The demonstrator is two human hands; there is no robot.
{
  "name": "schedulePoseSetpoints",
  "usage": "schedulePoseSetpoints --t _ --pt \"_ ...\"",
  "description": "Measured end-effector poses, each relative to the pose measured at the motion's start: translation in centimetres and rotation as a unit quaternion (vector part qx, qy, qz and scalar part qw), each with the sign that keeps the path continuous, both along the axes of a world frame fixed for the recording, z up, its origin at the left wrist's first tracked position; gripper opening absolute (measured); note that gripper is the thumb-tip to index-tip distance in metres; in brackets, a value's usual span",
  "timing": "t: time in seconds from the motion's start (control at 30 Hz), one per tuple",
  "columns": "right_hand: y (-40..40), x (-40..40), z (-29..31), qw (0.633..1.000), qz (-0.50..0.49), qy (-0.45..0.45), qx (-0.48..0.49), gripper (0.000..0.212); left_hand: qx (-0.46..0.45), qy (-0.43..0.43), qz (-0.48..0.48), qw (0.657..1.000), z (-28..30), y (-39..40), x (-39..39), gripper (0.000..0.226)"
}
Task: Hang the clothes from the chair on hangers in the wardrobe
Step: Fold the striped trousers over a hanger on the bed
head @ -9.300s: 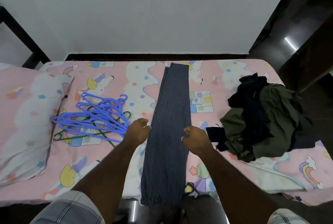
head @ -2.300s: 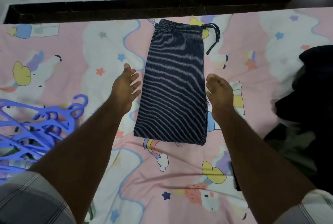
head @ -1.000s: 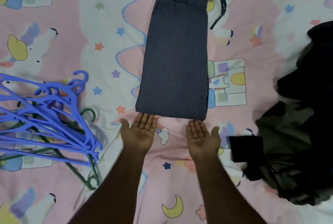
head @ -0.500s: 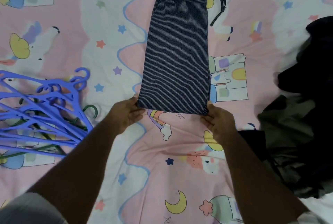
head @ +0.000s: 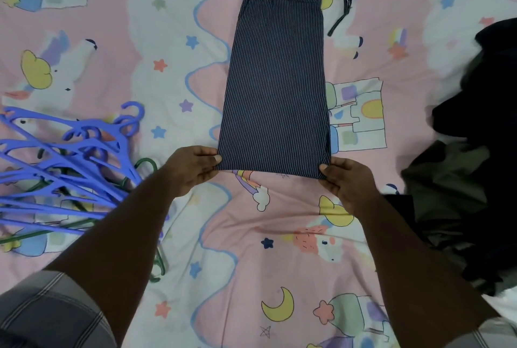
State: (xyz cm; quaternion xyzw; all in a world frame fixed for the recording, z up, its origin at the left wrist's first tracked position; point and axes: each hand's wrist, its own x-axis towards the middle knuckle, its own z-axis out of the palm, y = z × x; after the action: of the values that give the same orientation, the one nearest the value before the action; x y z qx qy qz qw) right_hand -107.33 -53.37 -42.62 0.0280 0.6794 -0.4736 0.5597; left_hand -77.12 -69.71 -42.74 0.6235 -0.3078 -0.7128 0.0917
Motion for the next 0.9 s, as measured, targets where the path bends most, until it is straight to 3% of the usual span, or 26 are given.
schedulePoseSetpoints --t 0.27,0.47,0.53,0.63,0.77,0.9 --pt "6.7 1.8 2.9 0.998 0.057 -0.04 0.007 0.013 0.036 0.009 -0.011 0.999 3.7 7.5 3.5 0.017" --pt "15.3 5.8 3.6 0.992 0.069 -0.031 0.097 0.017 0.107 -0.034 -0.029 0.993 3.9 17.0 7.6 0.016" --pt "17.6 6.9 3.1 0.978 0.131 0.036 0.159 0.03 0.111 -0.065 -0.055 0.99 3.5 19.2 8.7 0.017" --pt "18.6 8.3 3.2 0.915 0.275 0.208 0.208 0.055 0.04 -0.131 -0.107 0.985 3.0 20.2 9.1 0.036" --pt "15.9 9.9 4.6 0.868 0.312 0.35 0.164 0.059 -0.086 -0.185 -0.13 0.97 3.5 19.4 8.1 0.069" --pt "12.9 11.6 6.0 0.819 0.377 0.419 0.109 0.06 -0.113 -0.185 -0.125 0.968 4.3 19.0 7.3 0.083"
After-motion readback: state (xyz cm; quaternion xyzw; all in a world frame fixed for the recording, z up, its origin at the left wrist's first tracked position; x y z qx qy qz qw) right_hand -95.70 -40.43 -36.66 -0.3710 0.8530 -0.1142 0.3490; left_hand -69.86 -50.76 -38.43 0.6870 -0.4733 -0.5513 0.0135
